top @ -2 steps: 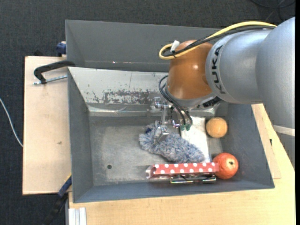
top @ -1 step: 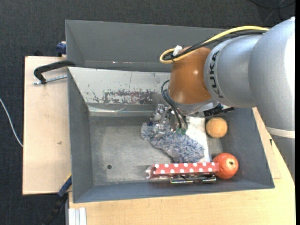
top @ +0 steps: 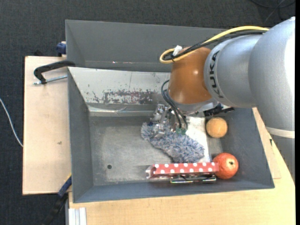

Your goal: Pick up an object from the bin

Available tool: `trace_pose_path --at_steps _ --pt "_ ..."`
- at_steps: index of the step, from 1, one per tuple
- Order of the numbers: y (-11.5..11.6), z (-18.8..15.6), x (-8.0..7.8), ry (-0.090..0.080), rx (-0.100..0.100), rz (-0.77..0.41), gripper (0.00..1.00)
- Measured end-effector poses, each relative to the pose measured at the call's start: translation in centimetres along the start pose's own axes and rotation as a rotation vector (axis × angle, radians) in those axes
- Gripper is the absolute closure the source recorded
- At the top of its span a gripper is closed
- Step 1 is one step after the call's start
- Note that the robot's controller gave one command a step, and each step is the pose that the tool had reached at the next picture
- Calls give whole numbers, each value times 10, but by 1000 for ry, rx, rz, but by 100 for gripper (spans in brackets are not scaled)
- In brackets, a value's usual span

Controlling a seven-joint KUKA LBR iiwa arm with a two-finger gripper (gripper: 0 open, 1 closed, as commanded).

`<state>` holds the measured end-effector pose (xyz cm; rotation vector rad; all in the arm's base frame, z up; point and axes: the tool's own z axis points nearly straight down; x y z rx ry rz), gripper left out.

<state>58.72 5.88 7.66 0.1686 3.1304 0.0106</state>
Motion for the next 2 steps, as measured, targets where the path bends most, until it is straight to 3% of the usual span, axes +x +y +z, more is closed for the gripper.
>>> trace_pose_path --at_steps 2 --pt "0 -12 2 5 4 -1 100"
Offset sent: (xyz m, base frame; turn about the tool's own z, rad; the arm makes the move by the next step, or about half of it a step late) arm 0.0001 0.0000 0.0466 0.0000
